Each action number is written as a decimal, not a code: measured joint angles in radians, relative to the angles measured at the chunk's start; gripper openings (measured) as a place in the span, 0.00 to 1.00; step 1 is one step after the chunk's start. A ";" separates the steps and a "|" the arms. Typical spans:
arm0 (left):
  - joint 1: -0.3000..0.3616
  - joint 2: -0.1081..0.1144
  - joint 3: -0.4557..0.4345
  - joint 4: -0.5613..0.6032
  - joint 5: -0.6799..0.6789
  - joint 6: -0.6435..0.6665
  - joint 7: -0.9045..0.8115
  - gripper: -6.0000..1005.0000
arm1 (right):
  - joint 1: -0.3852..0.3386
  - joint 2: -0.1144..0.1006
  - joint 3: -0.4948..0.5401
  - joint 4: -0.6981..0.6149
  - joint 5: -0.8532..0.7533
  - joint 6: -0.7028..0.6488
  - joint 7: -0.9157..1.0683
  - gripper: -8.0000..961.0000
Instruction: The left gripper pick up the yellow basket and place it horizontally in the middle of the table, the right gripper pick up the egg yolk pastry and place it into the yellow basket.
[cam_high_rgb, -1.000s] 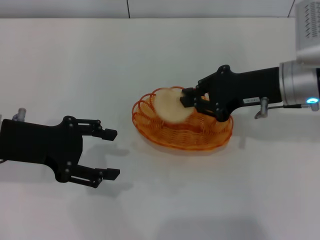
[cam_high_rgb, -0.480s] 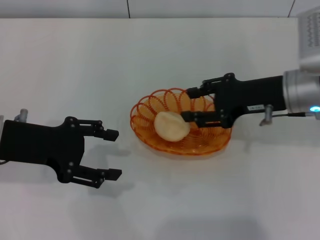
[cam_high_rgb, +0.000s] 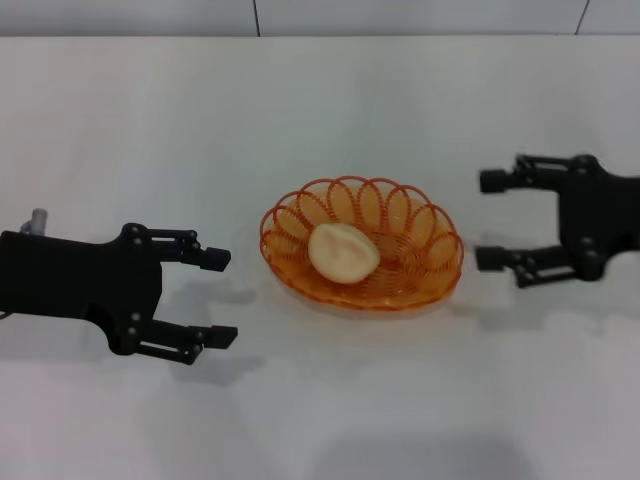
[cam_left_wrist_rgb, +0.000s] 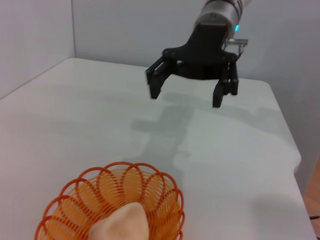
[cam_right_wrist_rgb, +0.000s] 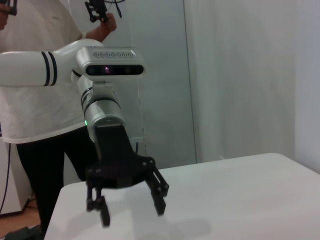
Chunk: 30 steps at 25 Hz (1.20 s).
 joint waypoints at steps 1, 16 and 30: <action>0.000 0.002 -0.004 0.000 0.000 0.000 0.001 0.81 | -0.003 -0.009 0.005 0.011 -0.005 -0.012 -0.009 0.88; -0.019 0.012 -0.029 -0.009 0.003 -0.008 0.028 0.81 | -0.022 -0.019 -0.002 0.067 -0.131 -0.062 -0.055 0.90; -0.022 0.024 -0.026 -0.009 0.008 -0.013 0.028 0.81 | -0.023 -0.023 0.009 0.068 -0.128 -0.062 -0.055 0.90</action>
